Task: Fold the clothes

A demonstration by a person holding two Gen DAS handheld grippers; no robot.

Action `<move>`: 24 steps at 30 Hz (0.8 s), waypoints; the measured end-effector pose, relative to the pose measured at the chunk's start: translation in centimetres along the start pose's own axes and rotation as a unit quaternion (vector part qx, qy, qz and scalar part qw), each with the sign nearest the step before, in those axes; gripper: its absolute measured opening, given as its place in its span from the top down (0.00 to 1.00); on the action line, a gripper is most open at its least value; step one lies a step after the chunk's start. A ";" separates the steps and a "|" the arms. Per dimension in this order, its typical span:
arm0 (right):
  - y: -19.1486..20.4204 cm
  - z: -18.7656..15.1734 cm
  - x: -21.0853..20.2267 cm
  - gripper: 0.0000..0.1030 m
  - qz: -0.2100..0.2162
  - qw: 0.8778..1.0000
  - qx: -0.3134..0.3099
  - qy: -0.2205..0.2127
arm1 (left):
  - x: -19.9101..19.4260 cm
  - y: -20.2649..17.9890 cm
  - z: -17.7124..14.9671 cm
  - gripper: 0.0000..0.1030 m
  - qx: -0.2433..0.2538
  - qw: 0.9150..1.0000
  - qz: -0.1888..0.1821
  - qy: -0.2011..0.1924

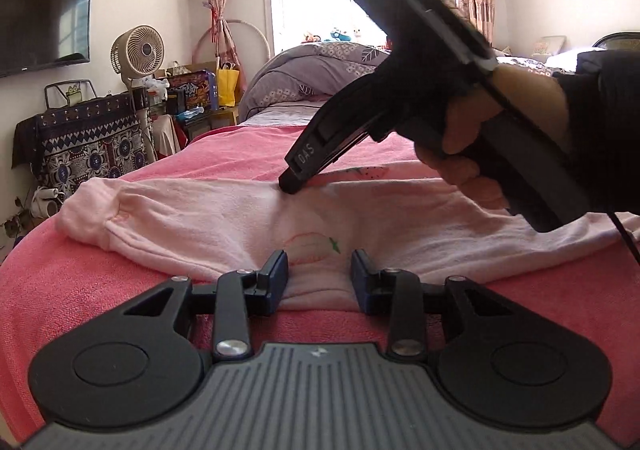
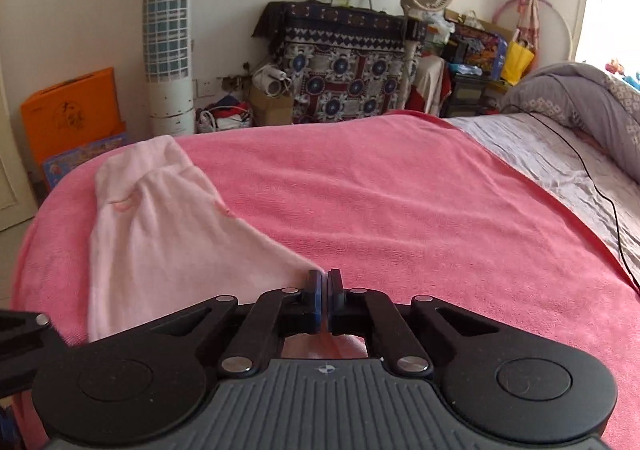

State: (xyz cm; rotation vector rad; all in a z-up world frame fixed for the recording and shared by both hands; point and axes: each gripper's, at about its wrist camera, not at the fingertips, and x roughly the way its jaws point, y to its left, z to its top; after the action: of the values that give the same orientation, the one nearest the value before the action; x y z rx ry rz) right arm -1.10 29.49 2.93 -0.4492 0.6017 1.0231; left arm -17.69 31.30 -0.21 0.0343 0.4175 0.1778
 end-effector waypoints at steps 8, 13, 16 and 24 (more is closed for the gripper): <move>-2.5 1.6 0.5 0.80 0.079 0.994 0.062 -0.033 | -2.2 2.6 0.5 0.56 -0.053 0.997 -0.047 -0.022; 0.4 3.9 0.3 0.51 0.143 0.989 0.010 -0.035 | -2.1 5.7 1.6 0.53 -0.046 0.998 0.017 -0.032; 3.5 4.5 2.5 0.80 0.141 0.989 -0.034 0.006 | 0.0 5.2 0.1 0.52 -0.010 0.999 0.038 -0.001; 6.5 5.8 5.1 0.96 0.101 0.993 -0.052 -0.006 | 0.8 4.7 -0.8 0.52 -0.017 0.999 0.046 -0.008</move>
State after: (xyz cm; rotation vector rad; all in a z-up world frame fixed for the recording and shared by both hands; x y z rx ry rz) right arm -3.43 39.28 3.48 -0.4802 0.5941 1.2538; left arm -18.10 36.05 -0.92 0.0212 0.3972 0.2751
